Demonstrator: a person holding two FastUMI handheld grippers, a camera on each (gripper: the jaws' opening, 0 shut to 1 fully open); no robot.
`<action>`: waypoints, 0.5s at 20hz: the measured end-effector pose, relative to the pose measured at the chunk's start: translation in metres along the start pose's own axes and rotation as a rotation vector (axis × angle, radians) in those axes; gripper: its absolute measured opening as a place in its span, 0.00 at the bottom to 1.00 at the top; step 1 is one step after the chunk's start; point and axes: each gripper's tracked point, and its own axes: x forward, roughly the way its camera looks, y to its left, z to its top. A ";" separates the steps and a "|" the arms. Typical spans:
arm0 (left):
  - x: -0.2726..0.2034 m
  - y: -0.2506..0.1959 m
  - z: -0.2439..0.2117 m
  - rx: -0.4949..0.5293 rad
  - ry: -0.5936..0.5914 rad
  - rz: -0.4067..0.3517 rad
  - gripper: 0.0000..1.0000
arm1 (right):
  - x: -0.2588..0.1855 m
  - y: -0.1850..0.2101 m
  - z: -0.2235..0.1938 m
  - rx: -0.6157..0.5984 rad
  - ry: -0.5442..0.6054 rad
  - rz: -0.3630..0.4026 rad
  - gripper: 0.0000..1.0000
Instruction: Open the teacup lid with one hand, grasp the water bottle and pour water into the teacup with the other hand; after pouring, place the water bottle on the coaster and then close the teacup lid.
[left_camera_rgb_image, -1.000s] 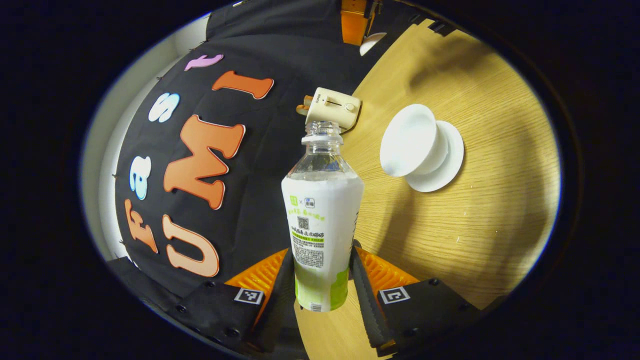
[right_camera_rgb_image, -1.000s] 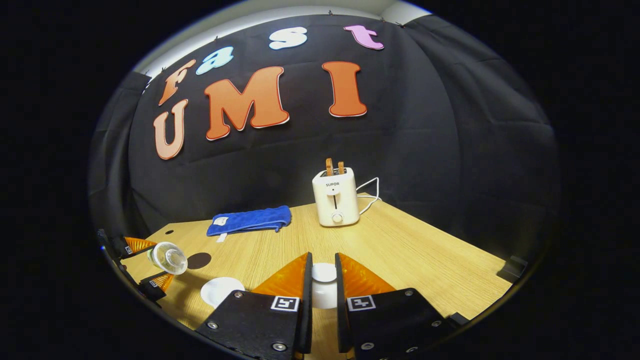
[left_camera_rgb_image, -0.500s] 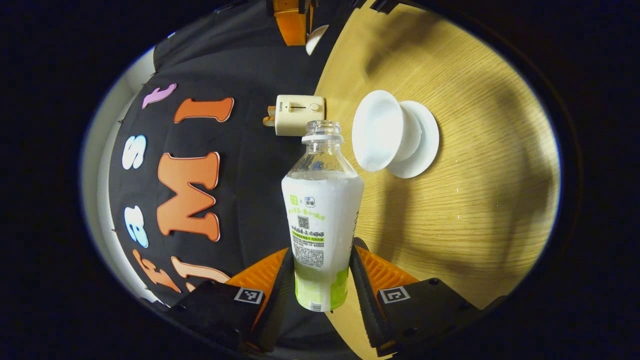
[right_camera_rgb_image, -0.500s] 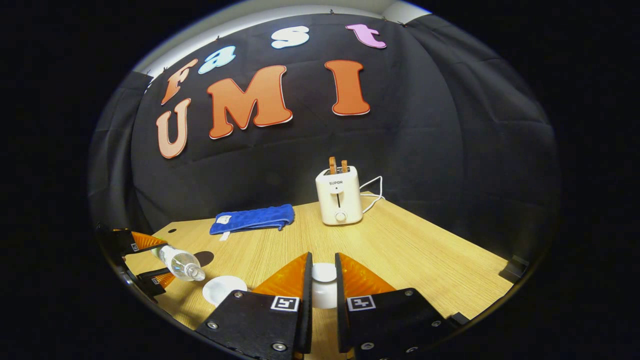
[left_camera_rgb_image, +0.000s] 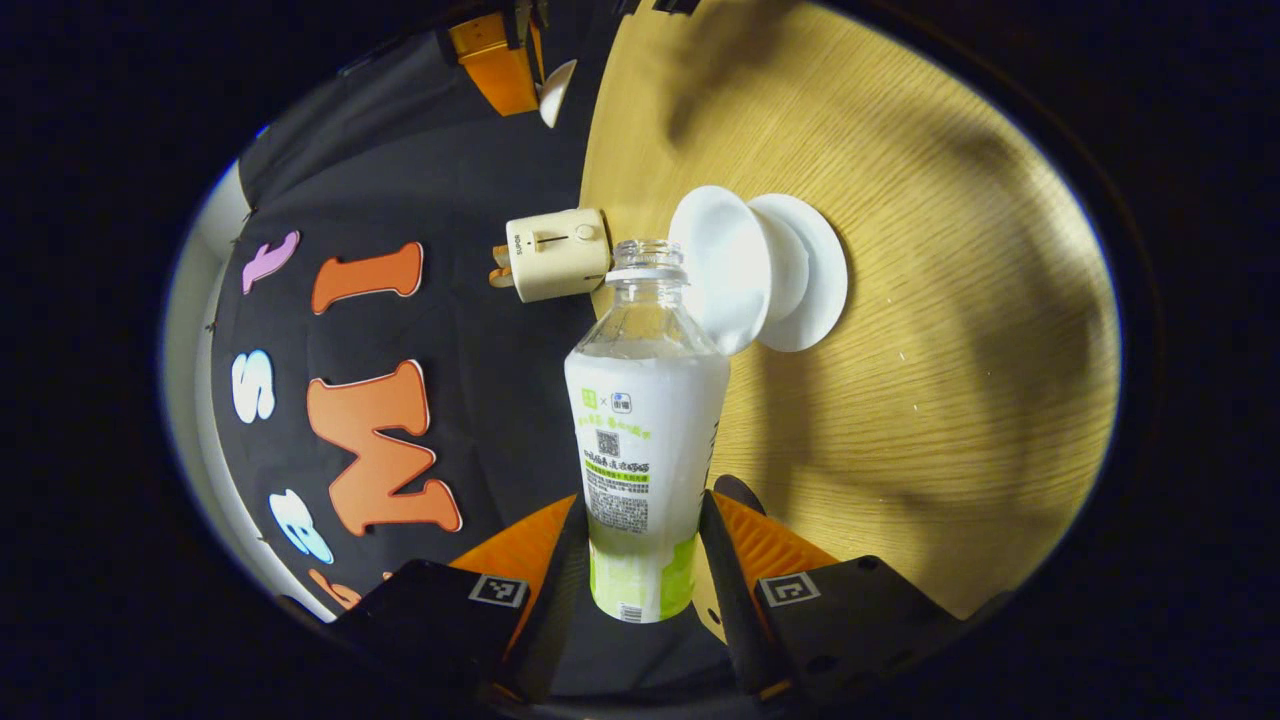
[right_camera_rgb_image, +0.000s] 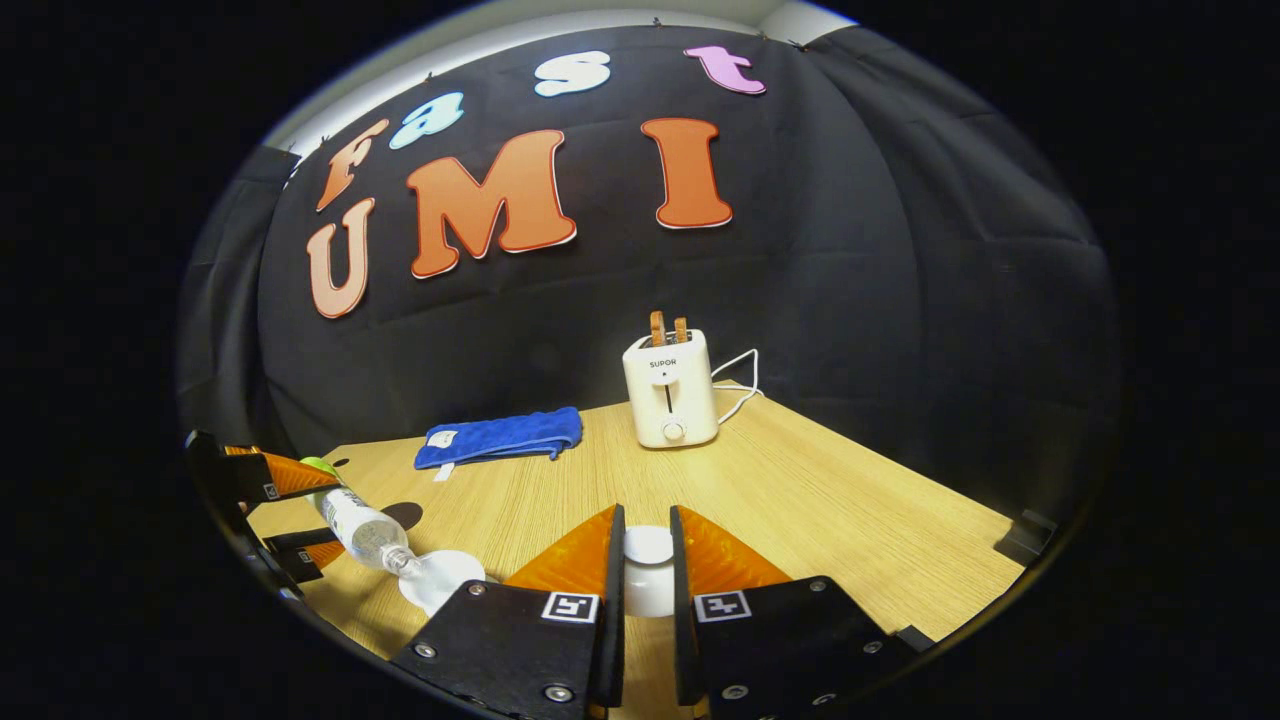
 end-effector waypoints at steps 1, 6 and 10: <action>-0.001 0.000 -0.002 0.017 0.003 -0.006 0.67 | 0.000 0.001 0.000 0.000 0.000 0.001 0.20; 0.006 0.002 -0.009 0.076 0.026 -0.037 0.70 | 0.000 -0.002 -0.001 0.000 0.003 -0.001 0.20; 0.006 0.006 -0.012 0.122 0.036 -0.045 0.70 | 0.001 -0.004 -0.001 0.003 0.004 -0.006 0.20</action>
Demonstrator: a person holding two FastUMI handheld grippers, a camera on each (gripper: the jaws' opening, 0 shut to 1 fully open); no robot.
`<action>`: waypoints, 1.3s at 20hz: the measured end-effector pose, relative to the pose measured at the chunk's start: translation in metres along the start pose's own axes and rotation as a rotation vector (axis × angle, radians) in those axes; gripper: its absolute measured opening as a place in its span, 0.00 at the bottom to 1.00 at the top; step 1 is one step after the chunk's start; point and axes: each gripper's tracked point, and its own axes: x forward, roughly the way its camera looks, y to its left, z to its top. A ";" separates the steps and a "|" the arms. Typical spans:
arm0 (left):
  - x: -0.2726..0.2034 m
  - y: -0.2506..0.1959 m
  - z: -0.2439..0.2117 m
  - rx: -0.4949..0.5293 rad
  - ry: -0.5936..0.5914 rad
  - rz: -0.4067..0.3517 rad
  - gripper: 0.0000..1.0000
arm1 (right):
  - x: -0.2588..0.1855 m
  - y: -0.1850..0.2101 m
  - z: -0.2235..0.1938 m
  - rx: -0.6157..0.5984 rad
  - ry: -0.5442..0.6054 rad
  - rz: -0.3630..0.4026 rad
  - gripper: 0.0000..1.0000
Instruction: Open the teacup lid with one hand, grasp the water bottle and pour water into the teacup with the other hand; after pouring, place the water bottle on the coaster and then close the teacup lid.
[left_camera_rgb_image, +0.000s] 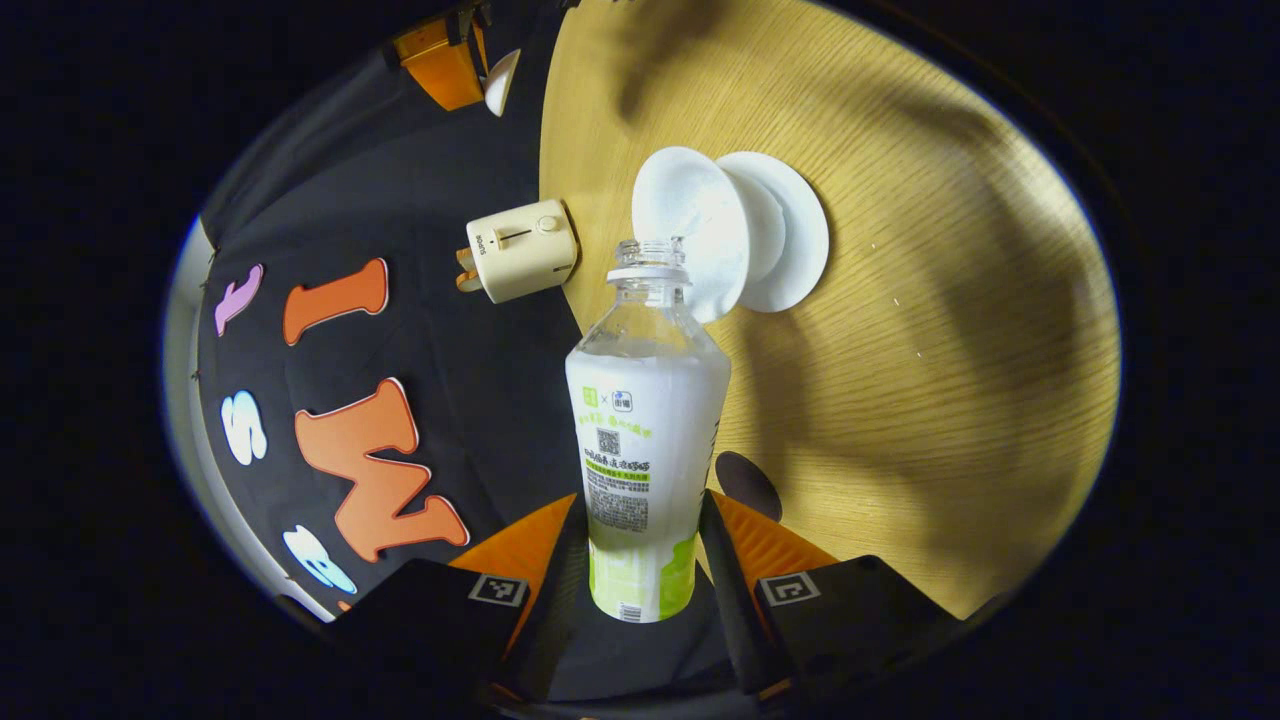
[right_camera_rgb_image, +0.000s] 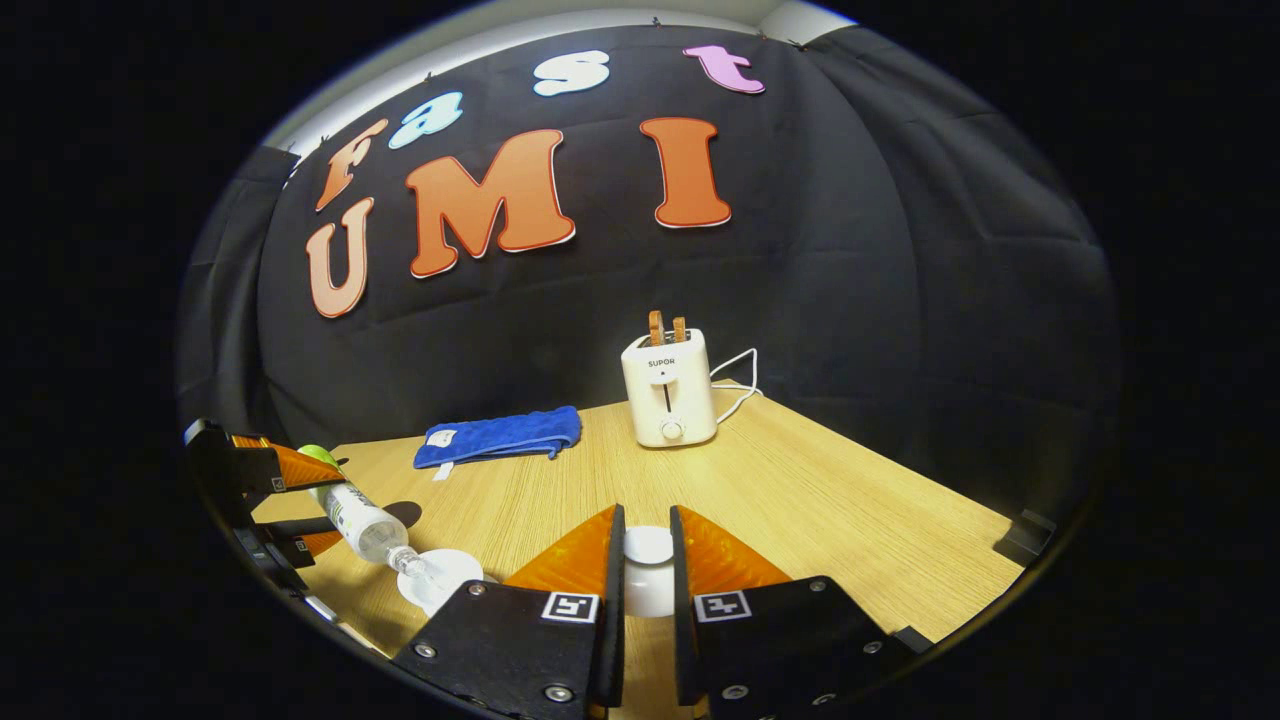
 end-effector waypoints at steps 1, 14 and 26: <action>0.001 0.003 0.000 0.012 0.001 0.000 0.70 | 0.000 0.000 0.000 0.001 0.001 -0.001 0.20; -0.004 0.033 0.007 0.226 0.015 0.044 0.67 | -0.002 -0.005 0.002 0.015 -0.003 -0.007 0.20; -0.012 0.053 0.013 0.382 0.039 0.093 0.68 | -0.002 -0.011 0.001 0.023 0.000 -0.015 0.20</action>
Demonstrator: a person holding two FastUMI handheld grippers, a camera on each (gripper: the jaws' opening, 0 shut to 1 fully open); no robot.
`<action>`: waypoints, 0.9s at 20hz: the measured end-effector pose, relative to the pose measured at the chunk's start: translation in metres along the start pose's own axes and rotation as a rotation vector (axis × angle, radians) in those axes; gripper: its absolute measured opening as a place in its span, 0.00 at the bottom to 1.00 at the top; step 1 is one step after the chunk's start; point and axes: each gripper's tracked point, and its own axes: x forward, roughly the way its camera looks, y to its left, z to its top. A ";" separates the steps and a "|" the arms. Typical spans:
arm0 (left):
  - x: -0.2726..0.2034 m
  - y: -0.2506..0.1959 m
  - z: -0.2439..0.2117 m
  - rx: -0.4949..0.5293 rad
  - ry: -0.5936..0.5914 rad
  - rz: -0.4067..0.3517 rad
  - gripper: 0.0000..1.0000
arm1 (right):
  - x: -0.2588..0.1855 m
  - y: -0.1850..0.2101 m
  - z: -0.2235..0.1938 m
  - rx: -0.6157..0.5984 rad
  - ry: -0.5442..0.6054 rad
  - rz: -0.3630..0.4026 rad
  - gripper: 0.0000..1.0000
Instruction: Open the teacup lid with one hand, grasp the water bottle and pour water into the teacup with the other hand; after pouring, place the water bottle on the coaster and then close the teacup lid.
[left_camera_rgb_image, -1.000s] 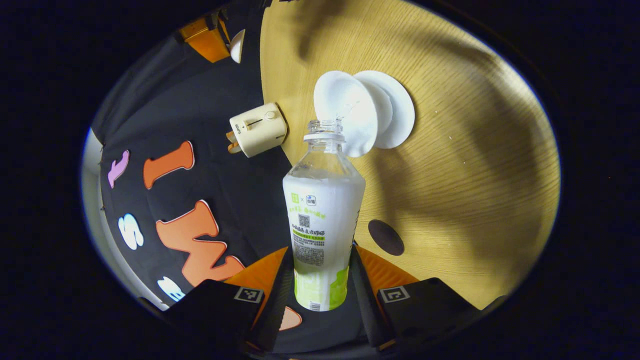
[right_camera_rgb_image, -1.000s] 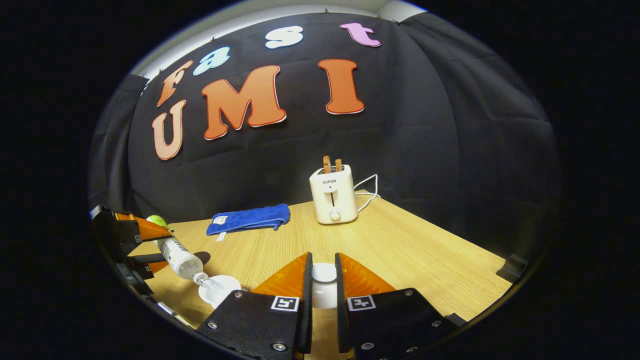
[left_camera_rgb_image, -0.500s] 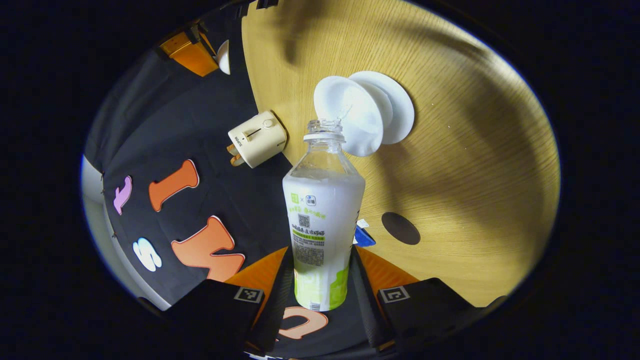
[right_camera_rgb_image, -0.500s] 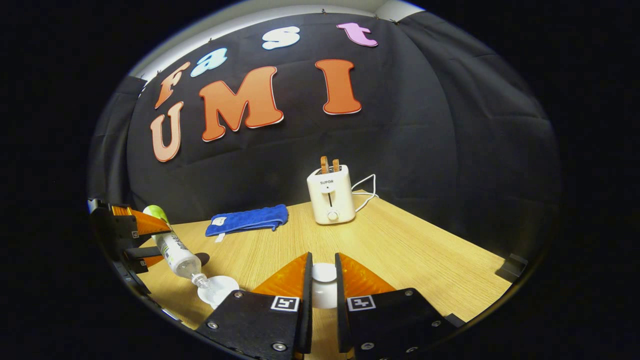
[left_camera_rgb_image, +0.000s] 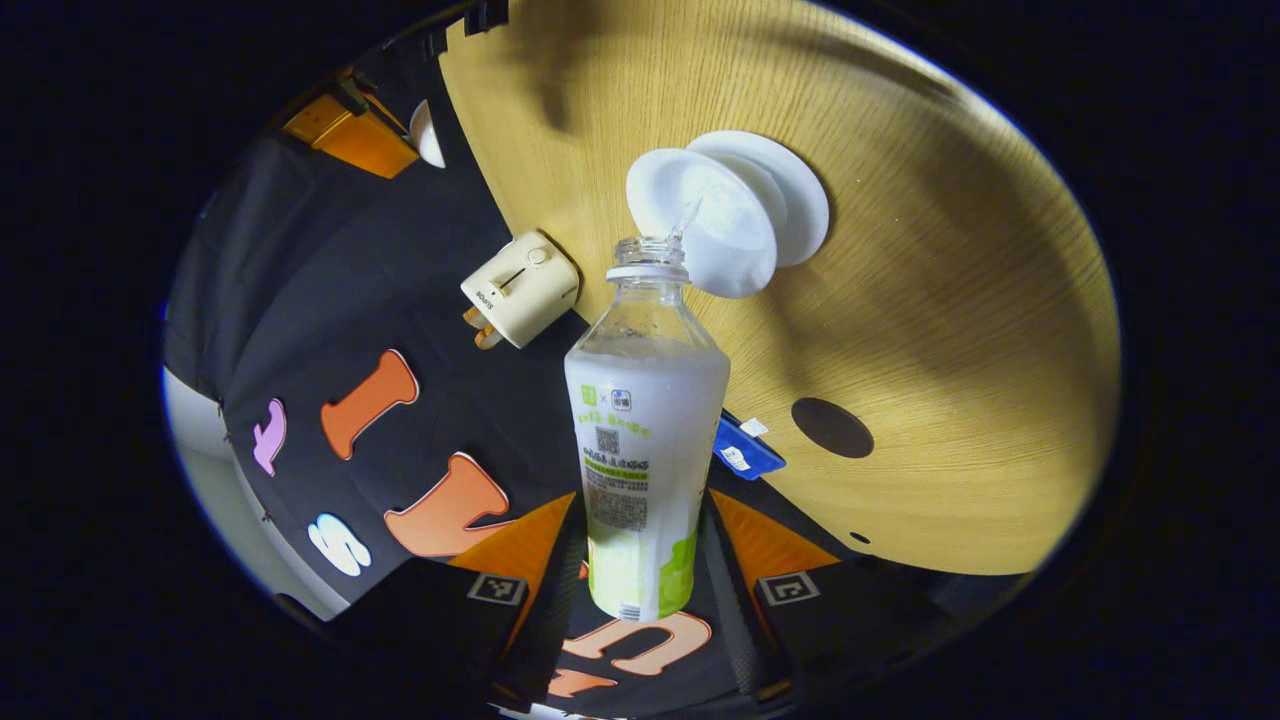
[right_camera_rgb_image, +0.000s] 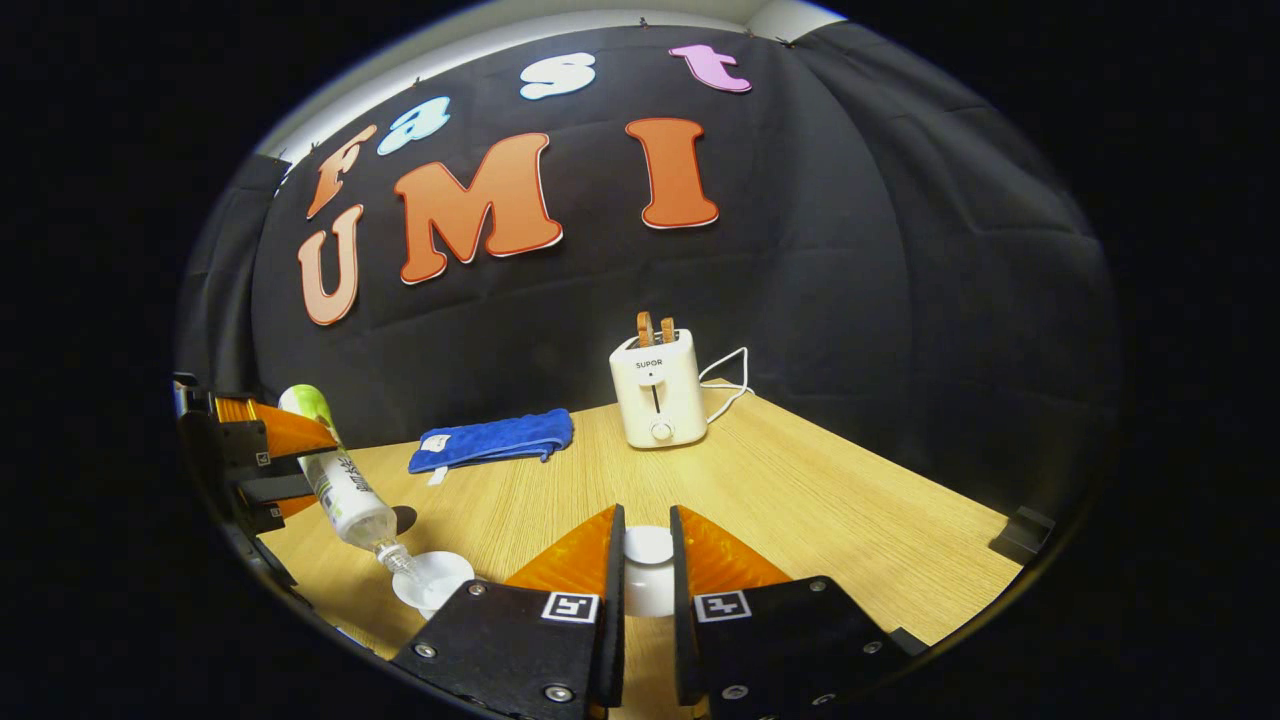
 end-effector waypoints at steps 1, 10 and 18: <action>0.001 0.002 -0.002 0.010 0.006 0.001 0.71 | 0.001 -0.001 0.000 0.000 0.000 -0.001 0.20; 0.010 -0.033 0.009 -0.255 -0.048 -0.066 0.67 | 0.001 0.000 -0.003 0.006 0.007 0.002 0.20; 0.021 -0.077 0.033 -0.854 -0.074 -0.112 0.73 | 0.004 0.010 -0.009 -0.001 0.025 0.016 0.20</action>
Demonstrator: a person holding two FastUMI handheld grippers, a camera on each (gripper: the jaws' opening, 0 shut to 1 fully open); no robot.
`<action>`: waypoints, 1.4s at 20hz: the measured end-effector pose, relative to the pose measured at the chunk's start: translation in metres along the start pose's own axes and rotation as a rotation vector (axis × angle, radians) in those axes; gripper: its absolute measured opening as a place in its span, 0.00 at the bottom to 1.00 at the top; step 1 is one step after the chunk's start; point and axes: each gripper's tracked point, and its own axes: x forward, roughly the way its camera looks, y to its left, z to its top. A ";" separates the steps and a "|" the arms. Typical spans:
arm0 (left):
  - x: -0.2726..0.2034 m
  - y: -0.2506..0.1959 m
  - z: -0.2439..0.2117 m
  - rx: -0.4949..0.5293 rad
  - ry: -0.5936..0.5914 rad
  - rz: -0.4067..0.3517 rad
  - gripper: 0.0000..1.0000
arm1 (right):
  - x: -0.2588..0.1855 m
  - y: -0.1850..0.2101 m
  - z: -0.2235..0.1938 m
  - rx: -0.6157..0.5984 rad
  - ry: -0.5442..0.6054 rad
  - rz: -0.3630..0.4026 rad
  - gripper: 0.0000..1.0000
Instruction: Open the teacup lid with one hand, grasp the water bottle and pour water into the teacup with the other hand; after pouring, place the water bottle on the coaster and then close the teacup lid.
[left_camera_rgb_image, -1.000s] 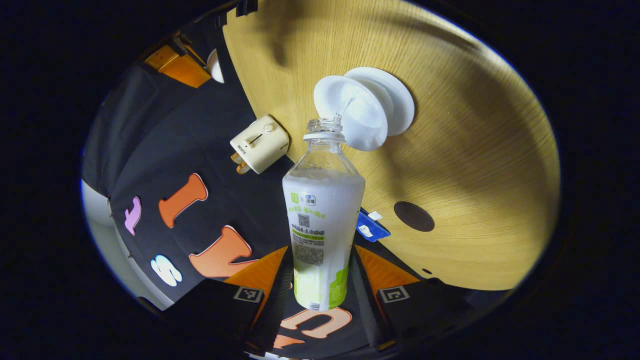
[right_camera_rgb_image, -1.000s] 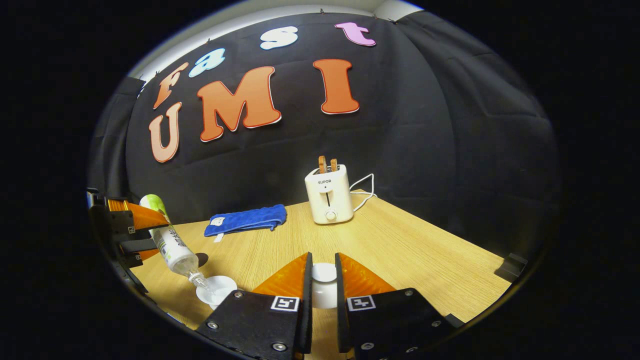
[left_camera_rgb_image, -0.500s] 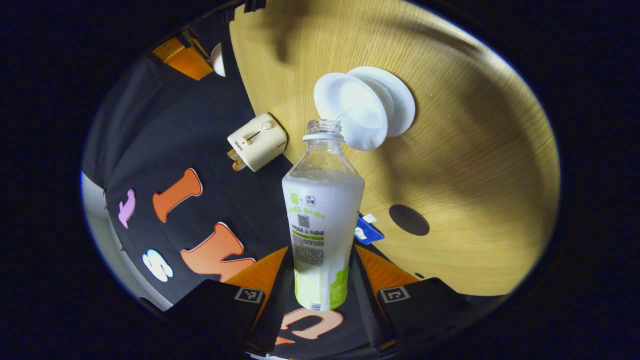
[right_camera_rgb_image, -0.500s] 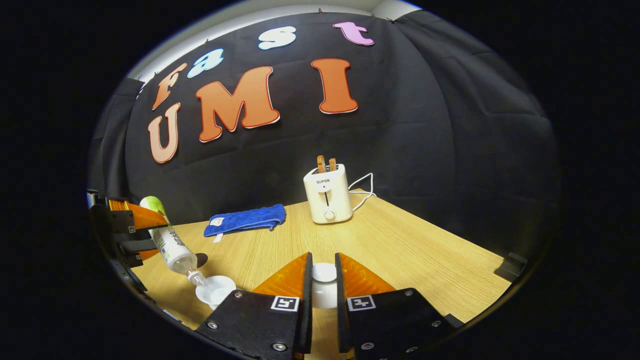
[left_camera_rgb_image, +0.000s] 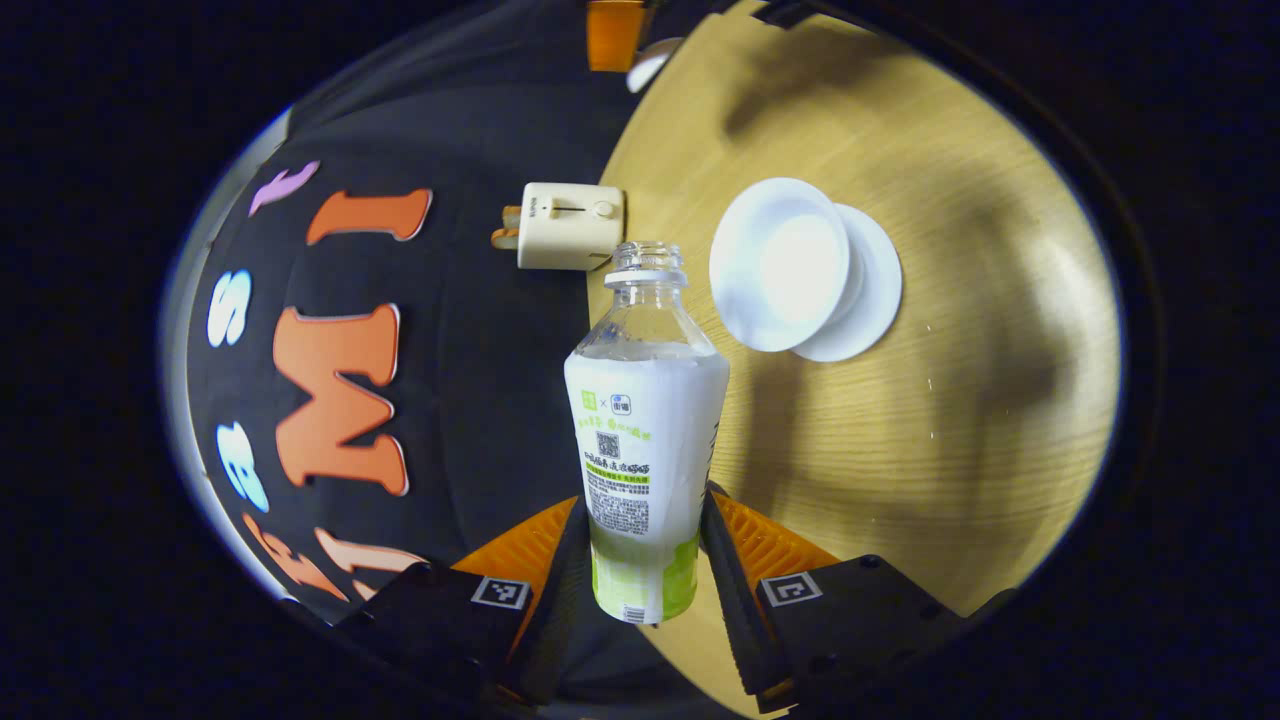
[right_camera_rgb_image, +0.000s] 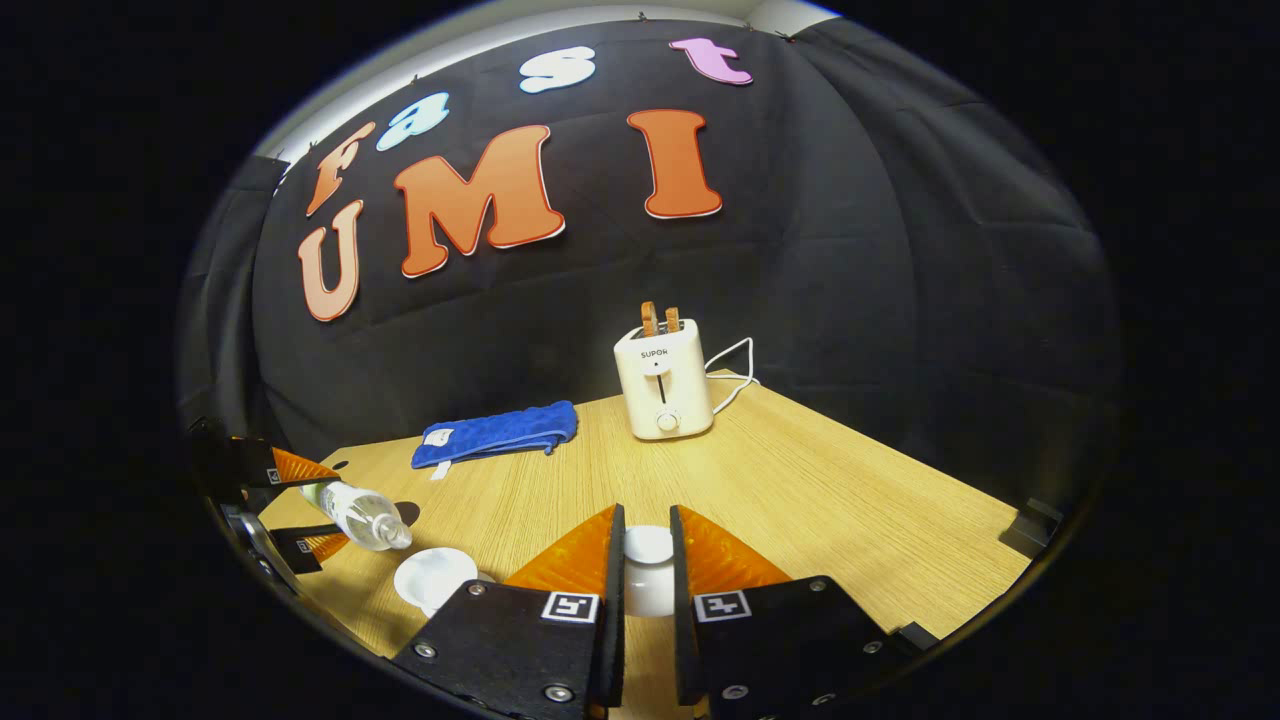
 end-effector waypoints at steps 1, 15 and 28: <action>0.011 0.001 -0.002 -0.089 -0.001 -0.007 0.69 | 0.000 0.002 0.000 -0.001 0.003 0.006 0.20; 0.065 0.063 -0.048 -1.354 -0.113 0.019 0.65 | 0.005 0.014 -0.009 -0.027 0.024 0.022 0.20; 0.107 0.072 -0.079 -1.534 -0.123 0.108 0.71 | 0.011 0.009 -0.016 -0.033 0.047 0.007 0.20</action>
